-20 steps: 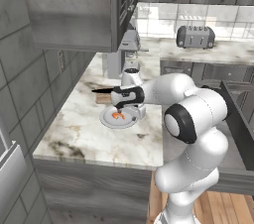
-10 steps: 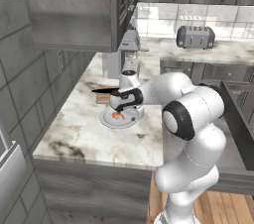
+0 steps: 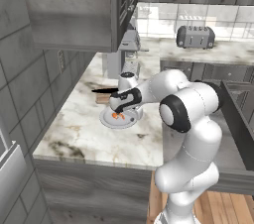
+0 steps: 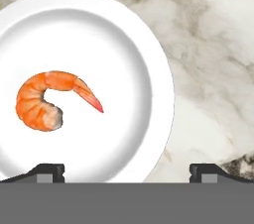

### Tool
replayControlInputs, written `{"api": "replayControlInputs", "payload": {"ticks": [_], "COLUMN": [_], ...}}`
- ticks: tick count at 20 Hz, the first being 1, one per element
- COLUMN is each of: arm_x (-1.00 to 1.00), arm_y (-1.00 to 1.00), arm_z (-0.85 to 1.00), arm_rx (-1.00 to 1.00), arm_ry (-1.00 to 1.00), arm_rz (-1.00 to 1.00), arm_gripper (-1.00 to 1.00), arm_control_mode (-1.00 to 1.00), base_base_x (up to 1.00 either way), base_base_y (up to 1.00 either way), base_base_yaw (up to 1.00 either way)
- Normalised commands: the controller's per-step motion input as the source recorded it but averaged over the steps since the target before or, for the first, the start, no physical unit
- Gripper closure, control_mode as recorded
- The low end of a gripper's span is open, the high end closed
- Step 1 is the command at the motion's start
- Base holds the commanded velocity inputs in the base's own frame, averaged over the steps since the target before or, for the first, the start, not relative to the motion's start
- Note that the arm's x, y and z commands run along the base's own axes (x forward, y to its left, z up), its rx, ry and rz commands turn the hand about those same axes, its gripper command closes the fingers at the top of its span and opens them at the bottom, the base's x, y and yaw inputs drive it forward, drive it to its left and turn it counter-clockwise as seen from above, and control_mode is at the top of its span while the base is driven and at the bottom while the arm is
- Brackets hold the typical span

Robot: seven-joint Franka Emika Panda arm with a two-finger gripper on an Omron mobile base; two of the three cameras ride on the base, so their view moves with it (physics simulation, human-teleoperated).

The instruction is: Pick up the knife from the drawer and place it on the cutting board. Then place the meat from the plate to the cutting board.

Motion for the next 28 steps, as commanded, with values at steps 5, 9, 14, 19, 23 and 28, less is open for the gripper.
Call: {"api": "replayControlInputs", "payload": {"ticks": [5, 9, 14, 19, 23, 28], "arm_x": [0.20, 0.20, 0.19, 0.10, 0.04, 0.12], "arm_y": [0.06, 0.10, 0.12, 0.09, 0.00, 0.00], "arm_z": [-0.03, -0.11, -0.19, -0.27, -0.31, -0.22], "arm_rx": [0.00, 0.00, 0.00, 0.00, 0.00, 0.00], "arm_ry": [0.00, 0.00, 0.00, 0.00, -0.01, -0.03], "arm_rz": [0.06, 0.06, 0.06, 0.06, 0.07, 0.06], "arm_gripper": [-1.00, -1.00, -1.00, -1.00, -1.00, -1.00], "arm_control_mode": [-1.00, -1.00, -1.00, -1.00, -1.00, -1.00], "base_base_x": [0.00, 0.00, 0.00, 0.00, 0.00, 0.00], "base_base_y": [0.00, 0.00, 0.00, 0.00, 0.00, 0.00], "base_base_yaw": [0.00, 0.00, 0.00, 0.00, 0.00, 0.00]}}
